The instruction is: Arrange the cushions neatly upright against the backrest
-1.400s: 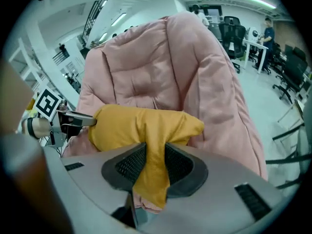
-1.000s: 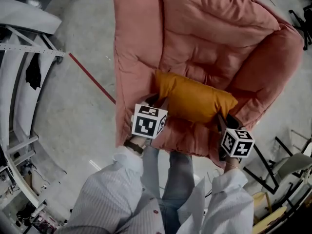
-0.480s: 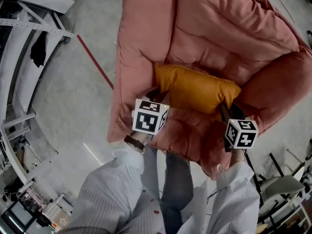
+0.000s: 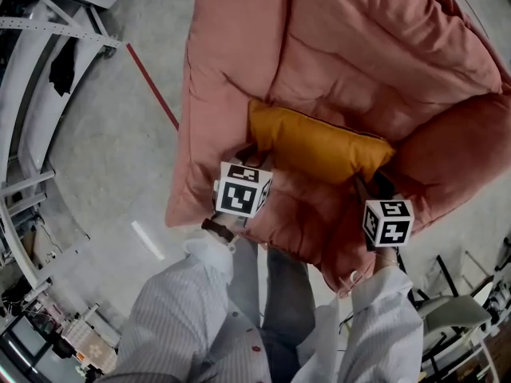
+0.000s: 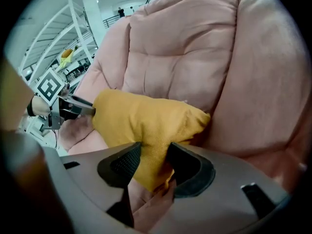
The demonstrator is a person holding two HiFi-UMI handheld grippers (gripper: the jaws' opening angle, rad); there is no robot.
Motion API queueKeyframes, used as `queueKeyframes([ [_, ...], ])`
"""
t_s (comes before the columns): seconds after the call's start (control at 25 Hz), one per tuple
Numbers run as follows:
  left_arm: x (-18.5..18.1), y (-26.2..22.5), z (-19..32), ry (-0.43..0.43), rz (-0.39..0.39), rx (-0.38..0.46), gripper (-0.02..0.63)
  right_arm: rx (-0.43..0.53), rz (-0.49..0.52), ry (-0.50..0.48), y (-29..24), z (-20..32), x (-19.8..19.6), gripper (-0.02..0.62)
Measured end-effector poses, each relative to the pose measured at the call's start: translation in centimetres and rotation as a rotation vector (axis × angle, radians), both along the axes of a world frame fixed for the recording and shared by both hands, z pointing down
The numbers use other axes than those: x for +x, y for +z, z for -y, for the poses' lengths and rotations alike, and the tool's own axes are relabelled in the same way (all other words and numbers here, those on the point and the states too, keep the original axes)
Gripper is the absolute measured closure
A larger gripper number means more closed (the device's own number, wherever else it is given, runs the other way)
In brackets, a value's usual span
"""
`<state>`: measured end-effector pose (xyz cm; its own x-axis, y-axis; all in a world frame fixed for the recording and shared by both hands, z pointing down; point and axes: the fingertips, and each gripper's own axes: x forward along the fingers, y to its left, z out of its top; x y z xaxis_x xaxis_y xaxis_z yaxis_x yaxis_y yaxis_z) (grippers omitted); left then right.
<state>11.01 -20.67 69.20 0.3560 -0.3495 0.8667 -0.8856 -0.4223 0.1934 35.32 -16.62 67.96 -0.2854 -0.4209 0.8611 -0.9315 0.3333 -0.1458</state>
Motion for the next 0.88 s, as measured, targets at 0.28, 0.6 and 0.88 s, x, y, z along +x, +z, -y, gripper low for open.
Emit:
queueKeyframes([
  [0.28, -0.1, 0.0, -0.1, 0.000, -0.027, 0.012, 0.438, 0.015, -0.018, 0.010, -0.2, -0.5, 0.1, 0.416],
  [0.6, -2.5, 0.4, 0.0, 0.000, -0.013, 0.035, 0.385, -0.014, -0.015, 0.048, 0.1, -1.1, -1.2, 0.410],
  [0.88, -3.5, -3.7, 1.4, 0.018, -0.051, 0.090, 0.383, 0.041, 0.025, 0.155, -3.8, -1.0, -2.8, 0.410],
])
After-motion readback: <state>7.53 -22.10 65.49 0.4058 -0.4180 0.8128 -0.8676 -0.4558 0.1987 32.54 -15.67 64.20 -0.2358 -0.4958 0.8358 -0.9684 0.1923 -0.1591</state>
